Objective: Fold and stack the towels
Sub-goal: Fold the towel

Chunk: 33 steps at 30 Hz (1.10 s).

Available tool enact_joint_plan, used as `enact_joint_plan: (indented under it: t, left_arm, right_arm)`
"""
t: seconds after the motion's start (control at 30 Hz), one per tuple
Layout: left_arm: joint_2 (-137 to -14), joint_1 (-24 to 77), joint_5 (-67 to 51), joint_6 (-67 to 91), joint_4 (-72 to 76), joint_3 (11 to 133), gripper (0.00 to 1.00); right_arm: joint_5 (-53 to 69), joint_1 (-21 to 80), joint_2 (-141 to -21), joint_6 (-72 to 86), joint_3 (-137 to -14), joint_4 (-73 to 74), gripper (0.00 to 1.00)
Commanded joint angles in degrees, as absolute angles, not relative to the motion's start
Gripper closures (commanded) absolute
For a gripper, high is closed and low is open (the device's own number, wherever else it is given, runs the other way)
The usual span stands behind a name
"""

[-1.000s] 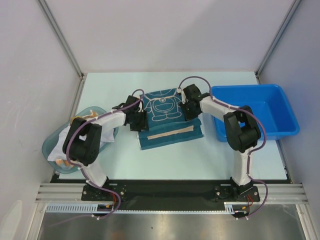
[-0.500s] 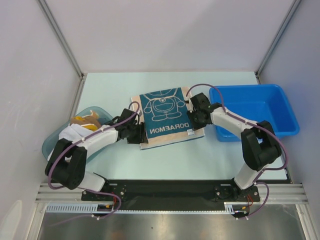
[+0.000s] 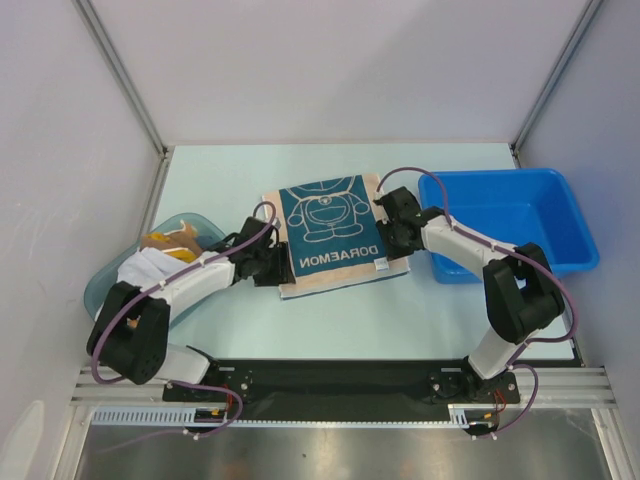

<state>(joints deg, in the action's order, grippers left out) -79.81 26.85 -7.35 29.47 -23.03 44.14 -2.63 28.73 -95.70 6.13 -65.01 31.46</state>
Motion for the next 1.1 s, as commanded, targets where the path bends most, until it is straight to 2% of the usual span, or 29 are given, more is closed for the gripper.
enact_joint_plan:
  t: [0.0, 0.33, 0.63, 0.8, 0.87, 0.97, 1.07]
  left_arm:
    - [-81.12, 27.16, -4.23, 32.16, -22.41, 42.28, 0.48]
    - [-80.77, 27.51, -0.97, 34.98, -22.93, 38.06, 0.59]
    - [-75.86, 27.51, 8.34, 35.42, -30.22, 39.37, 0.62]
    - [-71.64, 27.33, 13.97, 34.45, -36.73, 43.85, 0.61]
    - [-69.88, 27.42, 11.35, 34.02, -35.35, 45.70, 0.55]
    - [-68.64, 27.51, 1.43, 33.22, -29.73, 45.44, 0.50]
    - [-71.27, 27.51, -3.77, 34.54, -27.25, 44.74, 0.50]
  right_arm:
    - [-5.36, 29.62, -95.89, 8.52, -63.99, 28.92, 0.75]
    - [-8.79, 32.25, -95.10, 12.03, -57.40, 25.23, 0.75]
    - [-11.16, 36.12, -93.96, 15.99, -53.79, 24.87, 0.76]
    - [-11.78, 38.50, -92.02, 19.32, -53.88, 27.42, 0.75]
    - [-11.69, 38.67, -91.32, 20.12, -54.75, 29.61, 0.74]
    - [-13.43, 38.67, -90.44, 20.66, -56.25, 31.90, 0.73]
    - [-15.55, 37.62, -89.91, 19.87, -58.79, 33.57, 0.73]
